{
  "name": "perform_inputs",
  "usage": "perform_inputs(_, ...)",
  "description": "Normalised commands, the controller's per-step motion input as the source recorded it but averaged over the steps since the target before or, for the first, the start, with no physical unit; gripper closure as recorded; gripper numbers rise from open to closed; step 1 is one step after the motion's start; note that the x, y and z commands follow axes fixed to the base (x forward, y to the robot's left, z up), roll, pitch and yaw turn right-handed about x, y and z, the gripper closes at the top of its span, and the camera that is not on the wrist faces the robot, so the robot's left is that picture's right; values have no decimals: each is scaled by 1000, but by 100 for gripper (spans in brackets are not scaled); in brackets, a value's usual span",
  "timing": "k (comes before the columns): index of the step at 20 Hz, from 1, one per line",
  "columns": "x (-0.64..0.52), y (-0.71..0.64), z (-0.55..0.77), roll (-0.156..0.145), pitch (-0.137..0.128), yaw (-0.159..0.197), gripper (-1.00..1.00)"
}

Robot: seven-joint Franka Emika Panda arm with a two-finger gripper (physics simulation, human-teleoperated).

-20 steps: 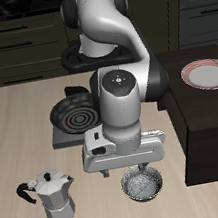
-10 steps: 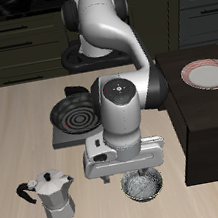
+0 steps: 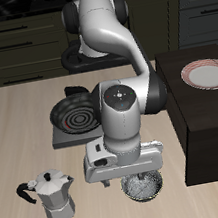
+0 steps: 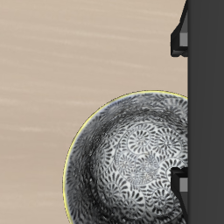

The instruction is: Place the bowl on the plate

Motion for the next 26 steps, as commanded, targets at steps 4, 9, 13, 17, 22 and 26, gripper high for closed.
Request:
perform_inputs(4,11,-42,-164,-4,24,-3,-100)
perform_inputs(9,-23,-3,-178,3,31,-4,-100)
perform_inputs(13,-48,16,-56,10,12,-10,-100)
perform_inputs(17,-3,-19,-162,22,31,7,100)
perform_inputs(22,-23,-13,-27,10,4,-28,100)
perform_inputs(26,-5,5,69,30,-29,-25,100)
